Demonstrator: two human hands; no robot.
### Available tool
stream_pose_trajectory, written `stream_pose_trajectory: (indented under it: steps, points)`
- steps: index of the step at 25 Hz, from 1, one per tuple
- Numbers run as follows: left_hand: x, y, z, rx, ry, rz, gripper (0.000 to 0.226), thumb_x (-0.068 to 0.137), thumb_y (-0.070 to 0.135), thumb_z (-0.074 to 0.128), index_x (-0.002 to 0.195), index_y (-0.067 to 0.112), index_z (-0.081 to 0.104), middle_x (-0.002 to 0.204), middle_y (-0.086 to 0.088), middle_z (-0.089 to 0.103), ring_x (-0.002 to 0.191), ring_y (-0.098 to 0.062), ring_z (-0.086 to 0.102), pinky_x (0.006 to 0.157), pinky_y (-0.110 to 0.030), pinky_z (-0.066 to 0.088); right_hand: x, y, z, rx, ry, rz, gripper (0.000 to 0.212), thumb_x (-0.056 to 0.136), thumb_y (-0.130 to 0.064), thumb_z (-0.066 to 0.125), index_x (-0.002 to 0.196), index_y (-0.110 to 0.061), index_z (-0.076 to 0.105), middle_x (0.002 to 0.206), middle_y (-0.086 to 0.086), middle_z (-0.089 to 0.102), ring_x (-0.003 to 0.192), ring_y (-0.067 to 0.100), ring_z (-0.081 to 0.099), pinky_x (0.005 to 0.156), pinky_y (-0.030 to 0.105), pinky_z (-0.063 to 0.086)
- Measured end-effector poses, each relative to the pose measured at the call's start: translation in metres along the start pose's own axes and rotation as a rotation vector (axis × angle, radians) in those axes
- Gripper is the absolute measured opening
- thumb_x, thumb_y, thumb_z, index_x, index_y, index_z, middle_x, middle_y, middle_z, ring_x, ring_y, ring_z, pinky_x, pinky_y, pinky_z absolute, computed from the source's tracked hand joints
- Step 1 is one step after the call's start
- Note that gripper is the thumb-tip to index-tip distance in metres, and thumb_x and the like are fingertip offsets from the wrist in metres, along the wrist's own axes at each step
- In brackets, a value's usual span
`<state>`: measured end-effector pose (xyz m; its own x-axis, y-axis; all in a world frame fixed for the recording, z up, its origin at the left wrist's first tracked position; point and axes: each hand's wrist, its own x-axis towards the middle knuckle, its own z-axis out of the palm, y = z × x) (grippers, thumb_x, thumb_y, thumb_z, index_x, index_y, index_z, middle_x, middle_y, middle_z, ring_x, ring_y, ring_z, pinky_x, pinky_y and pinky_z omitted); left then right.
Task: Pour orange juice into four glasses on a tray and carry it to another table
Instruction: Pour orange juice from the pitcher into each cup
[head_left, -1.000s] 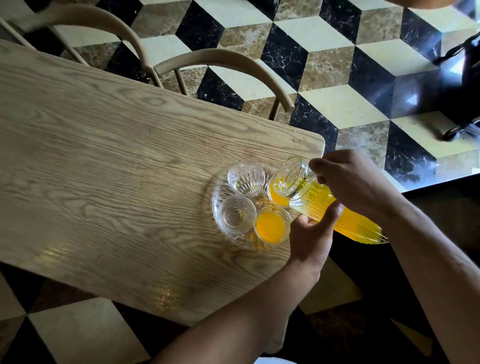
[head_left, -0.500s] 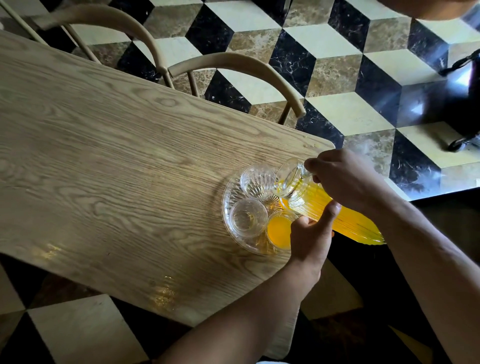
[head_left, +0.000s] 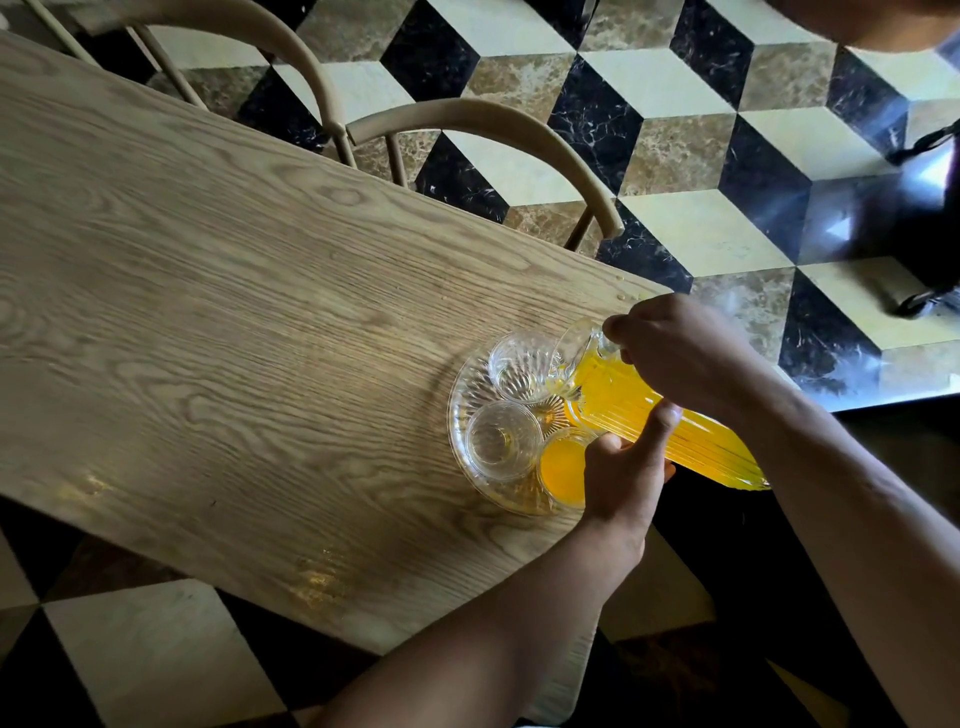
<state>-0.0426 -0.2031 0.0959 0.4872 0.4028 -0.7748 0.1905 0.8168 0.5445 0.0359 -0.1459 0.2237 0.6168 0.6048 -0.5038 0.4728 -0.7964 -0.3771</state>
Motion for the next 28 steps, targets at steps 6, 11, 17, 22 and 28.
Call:
stream_pose_trajectory:
  steps: [6,11,17,22,28]
  points:
    - [-0.003,0.008,0.000,-0.061,-0.032,-0.016,0.098,0.010,0.092,0.075,0.069,0.017,0.050,0.063,0.002,0.049,0.078,-0.020,0.057,0.091,-0.052,0.062,0.012,-0.007,0.003,-0.066,-0.018,0.002,0.031,0.090,-0.028,0.041,0.089,-0.004,0.062,0.094,0.017,0.071,0.085,0.036,0.067,0.067,0.039,0.054]
    - [-0.005,0.014,-0.002,-0.125,-0.056,-0.046,0.103,0.008,0.092,0.076,0.074,0.019,0.046,0.039,0.018,0.045,0.081,-0.019,0.055,0.080,-0.041,0.052,0.021,-0.007,0.008,-0.041,-0.030,0.054,0.034,0.091,-0.033,0.046,0.088,-0.006,0.065,0.092,0.014,0.072,0.081,0.033,0.066,0.066,0.039,0.052]
    - [-0.006,0.016,-0.002,-0.153,-0.052,-0.075,0.107,0.003,0.090,0.077,0.076,0.018,0.047,0.046,0.010,0.046,0.084,-0.022,0.058,0.081,-0.042,0.053,0.025,-0.012,0.011,-0.022,-0.047,0.088,0.028,0.099,-0.027,0.048,0.086,-0.005,0.060,0.090,0.018,0.061,0.090,0.041,0.062,0.072,0.032,0.043]
    - [-0.008,0.019,-0.001,-0.154,-0.065,-0.095,0.111,0.002,0.088,0.079,0.081,0.014,0.054,0.069,-0.002,0.047,0.078,-0.022,0.064,0.097,-0.051,0.061,0.028,-0.015,0.011,-0.079,-0.057,0.075,0.025,0.099,-0.026,0.048,0.086,-0.008,0.060,0.088,0.013,0.059,0.082,0.027,0.054,0.074,0.036,0.046]
    - [-0.007,0.020,0.001,-0.202,-0.056,-0.117,0.119,0.004,0.087,0.081,0.091,0.010,0.055,0.089,-0.009,0.047,0.084,-0.024,0.067,0.080,-0.036,0.067,0.032,-0.016,0.012,-0.157,-0.032,0.064,0.034,0.097,-0.032,0.051,0.091,-0.003,0.068,0.093,0.018,0.071,0.087,0.038,0.065,0.065,0.039,0.048]
